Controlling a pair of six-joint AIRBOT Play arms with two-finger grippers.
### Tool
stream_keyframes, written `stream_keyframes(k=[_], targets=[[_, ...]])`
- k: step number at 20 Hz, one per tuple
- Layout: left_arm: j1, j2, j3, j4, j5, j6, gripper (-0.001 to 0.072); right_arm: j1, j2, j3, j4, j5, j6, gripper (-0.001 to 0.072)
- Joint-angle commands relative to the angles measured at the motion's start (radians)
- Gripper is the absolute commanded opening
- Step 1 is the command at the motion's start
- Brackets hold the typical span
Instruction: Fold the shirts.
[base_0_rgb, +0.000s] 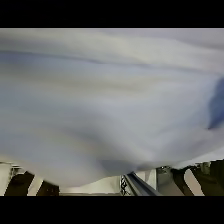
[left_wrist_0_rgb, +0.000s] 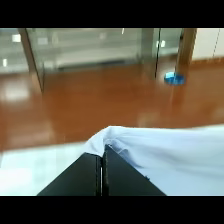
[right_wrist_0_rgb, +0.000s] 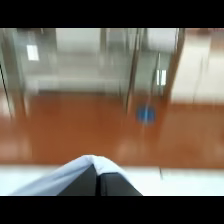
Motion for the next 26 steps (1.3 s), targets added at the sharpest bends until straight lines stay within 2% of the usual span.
stream_keyframes(k=[1, 3, 5, 7, 11, 15, 17, 23, 26], targets=[[0.001, -0.020, -0.089, 0.029, -0.227, -0.042, 0.0015, 0.001, -0.072, -0.060, -0.002, 0.257, -0.021, 0.0028], [0.001, -0.019, -0.232, 0.031, -0.256, -0.041, 0.0015, 0.001, -0.106, -0.187, 0.044, 0.261, -0.026, 0.0027], [0.000, -0.023, -0.406, 0.030, -0.206, -0.041, 0.0015, 0.002, -0.154, -0.321, 0.058, 0.248, -0.030, 0.0027], [0.000, -0.039, -0.568, 0.030, -0.105, -0.019, 0.0016, 0.051, -0.225, -0.412, 0.014, 0.169, -0.036, 0.0027], [-0.003, -0.191, -0.790, 0.026, 0.164, 0.079, 0.0016, 0.222, -0.459, -0.420, -0.042, 0.011, -0.033, 0.0028], [-0.030, -0.413, -0.806, 0.002, 0.435, 0.089, 0.0016, 0.267, -0.637, -0.420, -0.064, -0.327, 0.039, 0.0028], [-0.058, -0.509, -0.801, -0.058, 0.561, 0.140, 0.0016, 0.266, -0.708, -0.420, -0.063, -0.464, 0.063, 0.0028], [-0.143, -0.772, -0.738, -0.099, 0.894, 0.172, 0.0016, 0.267, -0.898, -0.420, -0.056, -0.704, 0.071, 0.0028], [-0.164, -0.879, -0.713, -0.105, 0.998, 0.169, 0.0016, 0.266, -0.973, -0.420, -0.056, -0.795, 0.071, 0.0028]])
